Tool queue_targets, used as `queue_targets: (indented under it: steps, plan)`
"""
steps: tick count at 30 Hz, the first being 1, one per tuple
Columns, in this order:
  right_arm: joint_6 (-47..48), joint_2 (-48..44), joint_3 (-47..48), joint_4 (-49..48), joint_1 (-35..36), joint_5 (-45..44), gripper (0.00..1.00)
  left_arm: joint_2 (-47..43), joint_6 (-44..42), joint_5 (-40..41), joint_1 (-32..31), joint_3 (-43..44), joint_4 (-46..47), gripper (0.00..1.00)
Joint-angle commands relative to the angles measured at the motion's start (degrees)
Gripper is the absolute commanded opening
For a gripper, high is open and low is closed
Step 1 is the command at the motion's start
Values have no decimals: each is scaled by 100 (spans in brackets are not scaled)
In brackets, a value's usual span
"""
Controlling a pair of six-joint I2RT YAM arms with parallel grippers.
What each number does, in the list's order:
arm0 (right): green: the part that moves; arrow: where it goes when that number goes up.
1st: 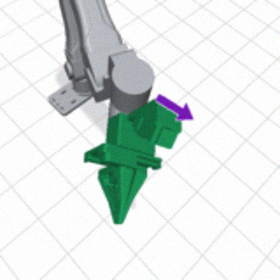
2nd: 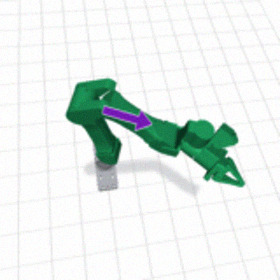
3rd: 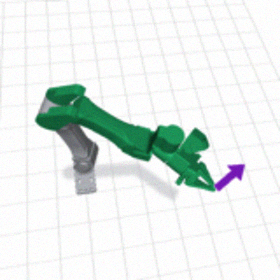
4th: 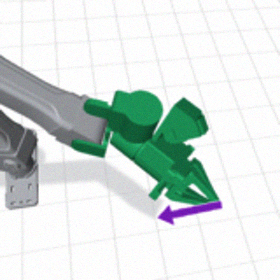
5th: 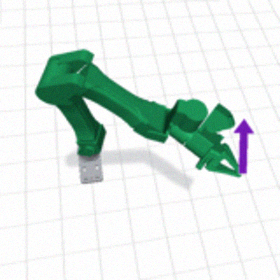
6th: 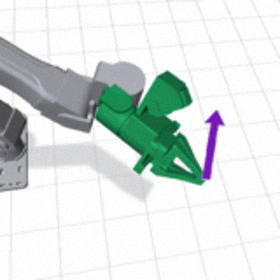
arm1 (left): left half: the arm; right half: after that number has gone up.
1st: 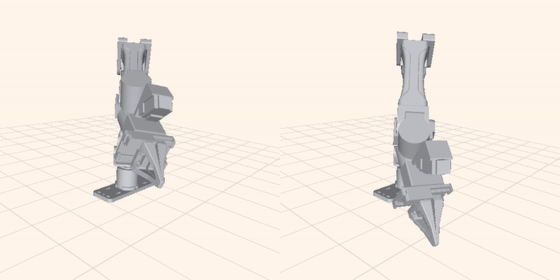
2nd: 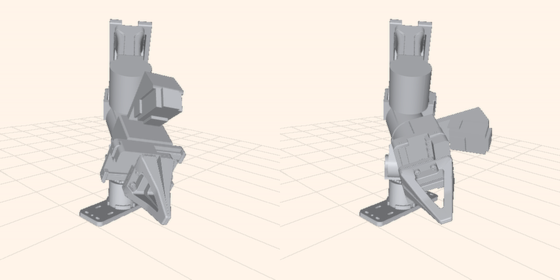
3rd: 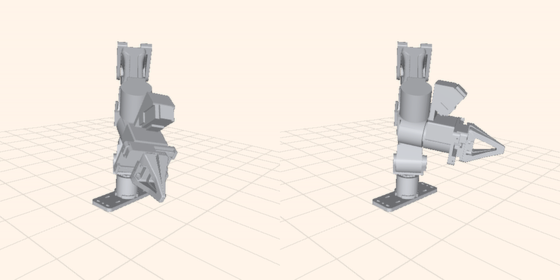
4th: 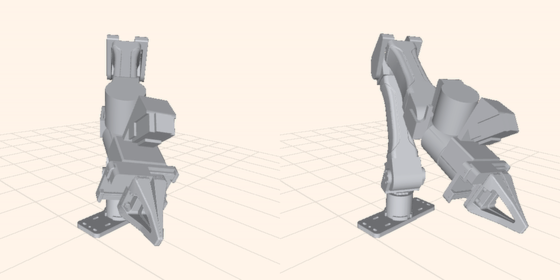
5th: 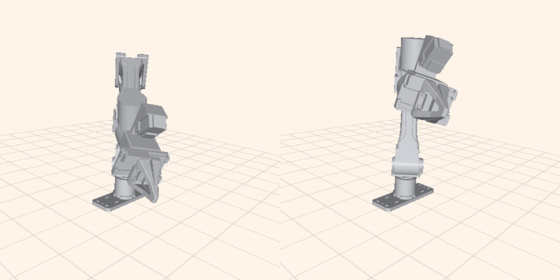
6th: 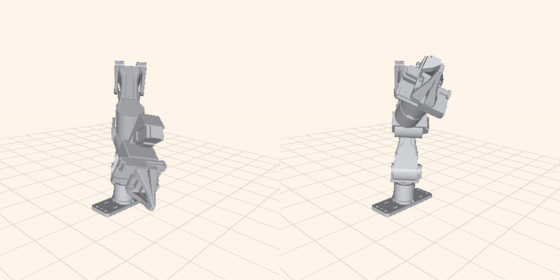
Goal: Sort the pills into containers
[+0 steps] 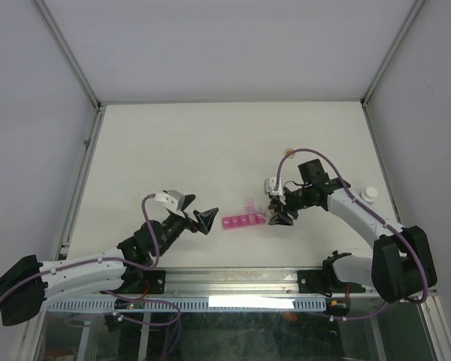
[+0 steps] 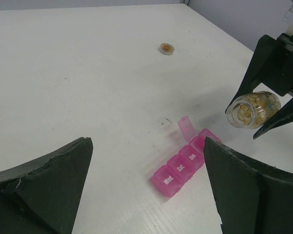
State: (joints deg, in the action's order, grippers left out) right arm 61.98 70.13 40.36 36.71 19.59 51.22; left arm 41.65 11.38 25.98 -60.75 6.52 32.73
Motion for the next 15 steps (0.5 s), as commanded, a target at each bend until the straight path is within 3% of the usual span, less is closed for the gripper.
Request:
queue_targets:
  steps: [1, 15]
  plan:
    - [-111, 84, 13, -362, 198, -277, 6, 131, -274, 241, -16, -97, 566, 99]
    - [-215, 442, 25, -475, 323, -521, 6, 193, -338, 329, -15, -403, 997, 99]
